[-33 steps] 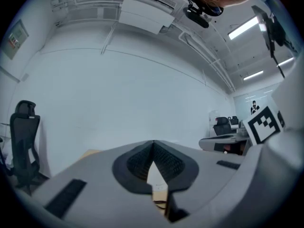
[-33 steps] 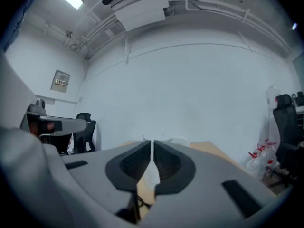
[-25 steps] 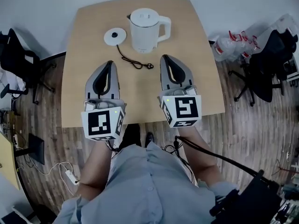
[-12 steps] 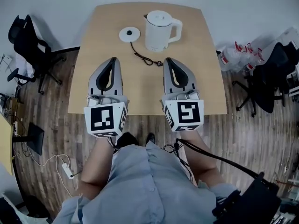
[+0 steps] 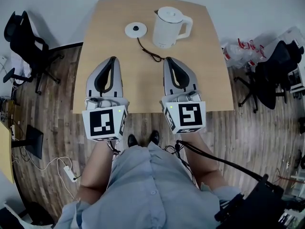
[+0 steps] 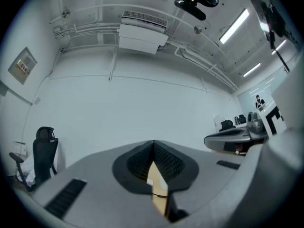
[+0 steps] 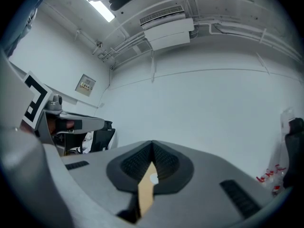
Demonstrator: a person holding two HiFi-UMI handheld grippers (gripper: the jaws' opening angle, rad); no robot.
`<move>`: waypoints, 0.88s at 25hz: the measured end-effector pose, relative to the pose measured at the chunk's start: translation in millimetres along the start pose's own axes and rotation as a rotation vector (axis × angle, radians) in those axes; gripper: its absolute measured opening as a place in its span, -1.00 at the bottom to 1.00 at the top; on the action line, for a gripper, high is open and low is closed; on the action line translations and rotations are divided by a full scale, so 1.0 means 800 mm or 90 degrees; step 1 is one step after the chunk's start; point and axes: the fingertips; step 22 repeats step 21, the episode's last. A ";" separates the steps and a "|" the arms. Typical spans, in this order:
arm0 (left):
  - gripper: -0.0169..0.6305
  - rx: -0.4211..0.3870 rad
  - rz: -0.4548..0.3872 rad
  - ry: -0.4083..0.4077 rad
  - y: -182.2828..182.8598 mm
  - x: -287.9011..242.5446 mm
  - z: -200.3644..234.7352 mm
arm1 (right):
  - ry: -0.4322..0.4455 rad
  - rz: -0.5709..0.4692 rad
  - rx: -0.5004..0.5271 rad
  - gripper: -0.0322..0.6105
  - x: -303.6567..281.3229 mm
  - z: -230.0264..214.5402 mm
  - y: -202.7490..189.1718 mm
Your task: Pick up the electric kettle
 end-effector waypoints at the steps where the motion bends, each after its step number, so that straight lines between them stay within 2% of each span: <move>1: -0.95 0.002 -0.003 -0.003 0.001 0.002 0.005 | 0.001 -0.001 0.003 -0.90 -0.002 0.008 0.002; 12: -0.95 0.018 -0.015 -0.028 0.002 0.006 -0.002 | -0.014 0.001 0.021 -0.90 0.008 0.013 0.006; 22: -0.95 0.018 -0.027 -0.022 0.007 0.016 0.007 | -0.015 -0.005 0.025 -0.90 0.012 0.025 0.011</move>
Point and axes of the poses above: the fingertips, and each gripper's own axes: x backward along the fingers, z to its left, y out of its top, and after that the axes turned 11 degrees about -z, right-handed
